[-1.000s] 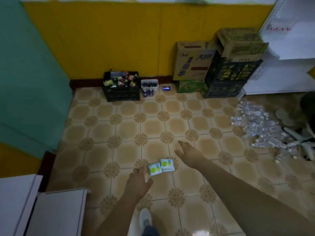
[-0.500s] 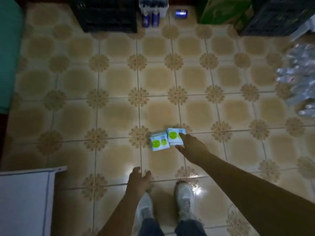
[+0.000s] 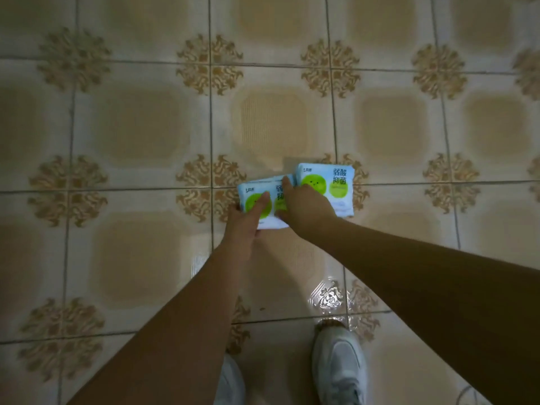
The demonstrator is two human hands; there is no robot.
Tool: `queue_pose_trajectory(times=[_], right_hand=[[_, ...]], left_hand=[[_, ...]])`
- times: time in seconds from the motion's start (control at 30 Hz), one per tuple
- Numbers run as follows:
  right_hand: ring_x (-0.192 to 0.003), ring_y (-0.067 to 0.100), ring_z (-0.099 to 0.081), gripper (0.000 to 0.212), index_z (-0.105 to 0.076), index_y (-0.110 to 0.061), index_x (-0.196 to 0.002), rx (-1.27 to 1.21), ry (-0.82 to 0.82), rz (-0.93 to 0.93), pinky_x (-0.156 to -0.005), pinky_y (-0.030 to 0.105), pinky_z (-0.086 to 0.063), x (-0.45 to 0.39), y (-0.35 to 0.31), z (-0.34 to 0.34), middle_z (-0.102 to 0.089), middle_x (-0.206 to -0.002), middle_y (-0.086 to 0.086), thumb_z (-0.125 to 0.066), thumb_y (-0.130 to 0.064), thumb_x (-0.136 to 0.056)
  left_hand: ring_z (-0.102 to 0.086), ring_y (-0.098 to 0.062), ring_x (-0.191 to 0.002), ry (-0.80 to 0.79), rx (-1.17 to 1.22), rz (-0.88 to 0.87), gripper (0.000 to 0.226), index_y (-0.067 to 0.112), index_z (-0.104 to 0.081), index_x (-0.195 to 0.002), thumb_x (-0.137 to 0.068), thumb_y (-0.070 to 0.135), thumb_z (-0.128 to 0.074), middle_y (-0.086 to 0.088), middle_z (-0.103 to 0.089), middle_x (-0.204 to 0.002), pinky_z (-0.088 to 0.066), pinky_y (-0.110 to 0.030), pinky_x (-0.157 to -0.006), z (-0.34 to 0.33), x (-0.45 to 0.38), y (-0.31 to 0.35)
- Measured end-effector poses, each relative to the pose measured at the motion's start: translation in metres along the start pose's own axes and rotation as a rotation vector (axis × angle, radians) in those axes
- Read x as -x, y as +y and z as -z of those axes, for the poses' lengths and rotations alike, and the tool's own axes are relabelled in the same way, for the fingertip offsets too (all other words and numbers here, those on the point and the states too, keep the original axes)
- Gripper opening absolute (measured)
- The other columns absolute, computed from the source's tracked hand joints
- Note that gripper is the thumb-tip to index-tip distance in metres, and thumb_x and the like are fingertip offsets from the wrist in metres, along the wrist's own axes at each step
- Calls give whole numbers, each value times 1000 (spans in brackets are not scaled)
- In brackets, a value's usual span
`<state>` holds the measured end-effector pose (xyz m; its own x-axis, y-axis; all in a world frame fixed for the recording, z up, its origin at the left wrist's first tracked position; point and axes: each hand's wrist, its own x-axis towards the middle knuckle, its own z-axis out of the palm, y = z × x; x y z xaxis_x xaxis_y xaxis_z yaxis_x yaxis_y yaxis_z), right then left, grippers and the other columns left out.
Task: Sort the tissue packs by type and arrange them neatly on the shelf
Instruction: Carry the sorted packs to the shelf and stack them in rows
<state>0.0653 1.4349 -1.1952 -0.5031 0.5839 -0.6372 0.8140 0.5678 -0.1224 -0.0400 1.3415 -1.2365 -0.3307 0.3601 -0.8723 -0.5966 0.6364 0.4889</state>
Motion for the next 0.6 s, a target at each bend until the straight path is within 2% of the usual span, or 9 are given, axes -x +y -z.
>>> queue_pose_trajectory(times=[0.07, 0.1, 0.2, 0.23, 0.33, 0.4, 0.47, 0.53, 0.6], right_hand=[[-108, 31, -57, 81, -5, -8, -156, -106, 17, -9, -74, 36, -46, -2, 2, -1, -57, -121, 18, -55, -34, -97], [-106, 31, -59, 83, -3, -8, -156, -154, 11, 6, -77, 37, -50, 0, 3, 2, -58, -121, 19, -55, -34, -97], [-108, 30, -60, 88, -3, -7, -156, -272, -32, 62, -87, 39, -51, 19, 0, 24, -61, -124, 17, -57, -41, -96], [-111, 29, -60, 88, -5, -9, -156, -337, -38, 57, -89, 38, -50, 29, -5, 36, -60, -128, 16, -57, -45, -95], [-120, 30, -56, 92, -5, -12, -157, -573, -58, -43, -92, 35, -48, 60, -29, 89, -52, -141, 15, -54, -55, -92], [-131, 31, -48, 93, -5, -12, -157, -702, -103, -103, -99, 33, -41, 84, -49, 138, -41, -151, 15, -50, -60, -92], [-137, 31, -41, 94, -11, -11, -157, -819, -145, -122, -106, 33, -36, 114, -69, 196, -34, -156, 12, -50, -65, -89], [-131, 29, -49, 93, -27, -14, -152, -913, -150, -112, -108, 38, -40, 151, -86, 264, -44, -150, 8, -54, -70, -83], [-117, 26, -60, 94, -44, -17, -143, -1015, -115, -141, -100, 40, -49, 197, -98, 336, -57, -136, 4, -65, -75, -72]], left_hand=[[-71, -25, -97, -60, 20, 37, 63, 10, -67, -117, -66, 39, -90, -11, -73, -110, -57, -42, -92, 1, -3, 4], [-72, -24, -94, -77, 30, 58, 53, 9, -69, -115, -71, 34, -87, -12, -73, -109, -58, -38, -87, 3, 2, 8], [-73, -12, -73, -66, 5, 62, 28, 11, -70, -106, -83, 25, -78, -7, -75, -98, -55, -21, -60, 18, 33, 30], [-73, -10, -74, -68, 2, 58, 28, 13, -70, -108, -85, 25, -76, -5, -75, -97, -54, -20, -59, 24, 48, 38], [-71, -21, -101, -128, 65, 43, 34, 14, -68, -120, -88, 26, -72, -8, -74, -111, -57, -31, -80, 45, 104, 72], [-70, -25, -106, -149, 122, 23, 34, 14, -67, -122, -90, 25, -70, -10, -73, -115, -56, -37, -88, 54, 148, 107], [-70, -26, -107, -171, 157, -4, 35, 13, -65, -125, -92, 22, -67, -12, -71, -118, -56, -37, -89, 62, 200, 149], [-71, -25, -103, -204, 156, -59, 33, 14, -64, -127, -94, 21, -63, -13, -71, -119, -58, -35, -82, 68, 263, 200], [-70, -26, -105, -232, 154, -120, 35, 16, -62, -128, -94, 23, -63, -11, -71, -120, -60, -35, -80, 75, 343, 257]])
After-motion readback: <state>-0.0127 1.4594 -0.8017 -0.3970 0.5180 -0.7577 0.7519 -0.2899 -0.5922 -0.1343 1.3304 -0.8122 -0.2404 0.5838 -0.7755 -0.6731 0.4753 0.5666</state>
